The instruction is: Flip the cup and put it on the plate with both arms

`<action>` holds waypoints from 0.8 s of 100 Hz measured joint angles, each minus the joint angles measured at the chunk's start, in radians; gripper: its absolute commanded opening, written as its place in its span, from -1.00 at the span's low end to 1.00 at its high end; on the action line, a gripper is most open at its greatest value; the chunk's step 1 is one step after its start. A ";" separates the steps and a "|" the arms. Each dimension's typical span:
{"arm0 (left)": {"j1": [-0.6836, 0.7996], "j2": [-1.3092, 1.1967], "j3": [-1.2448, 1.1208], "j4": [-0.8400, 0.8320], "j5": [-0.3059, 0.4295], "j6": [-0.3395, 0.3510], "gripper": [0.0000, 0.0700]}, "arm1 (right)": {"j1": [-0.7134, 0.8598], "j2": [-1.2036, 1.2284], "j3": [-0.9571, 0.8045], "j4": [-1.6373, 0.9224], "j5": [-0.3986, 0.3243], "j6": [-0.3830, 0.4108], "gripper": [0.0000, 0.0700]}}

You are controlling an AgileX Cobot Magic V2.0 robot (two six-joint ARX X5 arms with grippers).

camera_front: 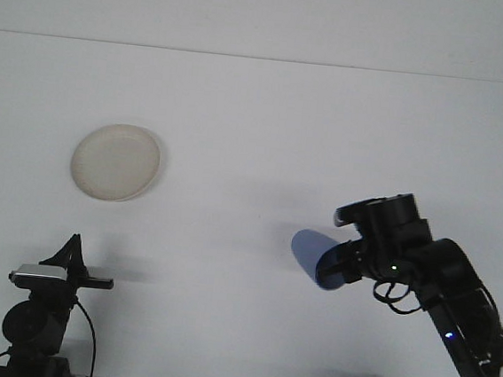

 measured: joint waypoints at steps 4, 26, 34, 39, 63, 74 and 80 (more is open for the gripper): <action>0.000 0.000 0.000 0.000 0.000 0.000 -0.96 | 0.047 0.027 0.006 -0.010 0.000 0.005 -1.00; 0.000 0.000 0.000 0.000 0.000 0.000 -0.96 | 0.252 0.183 0.053 -0.076 -0.003 0.017 -1.00; 0.000 0.000 0.000 0.000 0.000 0.000 -0.96 | 0.304 0.239 0.081 -0.108 -0.003 0.016 -1.00; 0.000 0.000 0.000 0.000 0.000 0.000 -0.96 | 0.330 0.269 0.103 -0.132 -0.003 0.013 -1.00; 0.000 0.000 0.000 0.000 0.000 0.000 -0.96 | 0.415 0.371 0.169 -0.178 -0.002 -0.014 -1.00; 0.000 0.000 0.000 0.000 0.000 0.000 -0.96 | 0.439 0.412 0.169 -0.178 -0.002 -0.026 -1.00; 0.000 0.000 0.000 0.000 0.000 0.000 -0.96 | 0.449 0.433 0.169 -0.178 0.000 -0.032 -1.00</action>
